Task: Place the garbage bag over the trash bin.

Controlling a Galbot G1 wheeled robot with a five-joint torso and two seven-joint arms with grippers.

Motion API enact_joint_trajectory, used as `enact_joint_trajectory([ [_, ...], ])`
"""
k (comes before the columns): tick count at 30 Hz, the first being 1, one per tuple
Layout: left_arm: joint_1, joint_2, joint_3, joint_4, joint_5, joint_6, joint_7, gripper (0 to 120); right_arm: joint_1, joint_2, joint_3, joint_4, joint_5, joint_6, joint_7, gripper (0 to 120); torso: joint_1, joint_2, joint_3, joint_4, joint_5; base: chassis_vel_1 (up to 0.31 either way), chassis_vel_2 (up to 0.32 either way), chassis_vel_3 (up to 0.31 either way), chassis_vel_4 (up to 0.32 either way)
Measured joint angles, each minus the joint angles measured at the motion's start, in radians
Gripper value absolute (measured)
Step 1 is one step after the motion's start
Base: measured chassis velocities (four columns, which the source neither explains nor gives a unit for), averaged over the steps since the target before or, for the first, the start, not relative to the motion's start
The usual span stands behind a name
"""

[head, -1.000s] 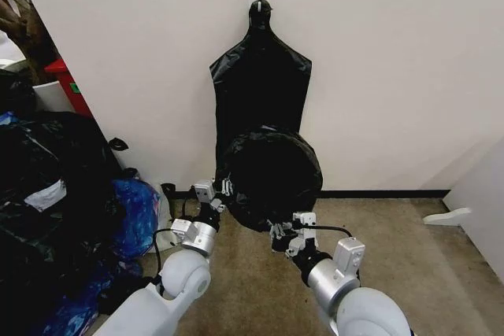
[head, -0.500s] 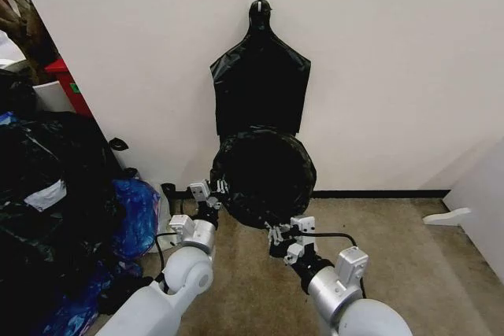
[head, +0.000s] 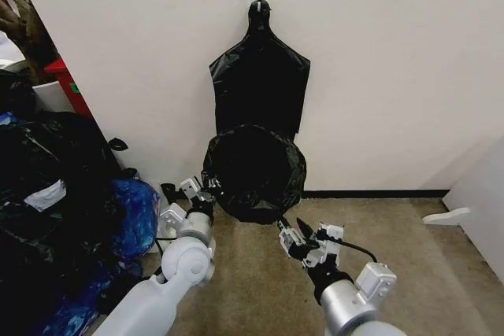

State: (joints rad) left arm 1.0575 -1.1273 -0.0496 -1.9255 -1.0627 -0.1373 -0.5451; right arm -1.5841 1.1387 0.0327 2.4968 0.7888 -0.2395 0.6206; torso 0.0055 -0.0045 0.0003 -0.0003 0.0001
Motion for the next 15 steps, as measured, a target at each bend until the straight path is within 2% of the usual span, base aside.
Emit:
enact_joint_trajectory([
  [5, -0.010, 0.012, 0.004, -0.028, -0.089, 0.041, -0.039, 2, -0.020, 0.002, 0.052, -0.087, -0.009, 0.058, -0.164, 84, 0.000, 0.000, 0.000, -0.0002, 0.0000, 0.000, 0.000, 0.000, 0.000],
  [6, -0.014, 0.016, 0.003, -0.039, -0.143, 0.060, -0.062, 2, -0.028, -0.001, 0.078, -0.142, -0.034, 0.111, -0.280, 91, 0.000, 0.000, 0.000, -0.0002, 0.0000, 0.000, 0.000, 0.000, 0.000],
  [8, -0.018, 0.024, -0.002, -0.053, -0.207, 0.091, -0.085, 2, -0.035, -0.004, 0.109, -0.214, -0.064, 0.172, -0.410, 97, 0.000, 0.000, 0.000, -0.0001, 0.0001, 0.000, 0.000, 0.000, 0.000],
  [11, -0.022, 0.047, -0.008, -0.067, -0.282, 0.136, -0.096, 2, -0.038, -0.009, 0.164, -0.323, -0.082, 0.252, -0.582, 100, 0.000, 0.000, 0.000, -0.0004, 0.0002, 0.000, 0.000, 0.000, 0.000],
  [13, -0.022, 0.053, -0.009, -0.067, -0.294, 0.145, -0.094, 2, -0.039, -0.011, 0.174, -0.337, -0.078, 0.263, -0.611, 100, 0.000, 0.000, 0.000, -0.0003, 0.0002, 0.000, 0.000, 0.000, 0.000],
  [15, -0.023, 0.069, -0.012, -0.065, -0.329, 0.166, -0.081, 2, -0.040, -0.024, 0.207, -0.381, -0.056, 0.304, -0.717, 100, 0.000, 0.000, 0.000, -0.0001, 0.0002, 0.000, 0.000, 0.000, 0.000],
])
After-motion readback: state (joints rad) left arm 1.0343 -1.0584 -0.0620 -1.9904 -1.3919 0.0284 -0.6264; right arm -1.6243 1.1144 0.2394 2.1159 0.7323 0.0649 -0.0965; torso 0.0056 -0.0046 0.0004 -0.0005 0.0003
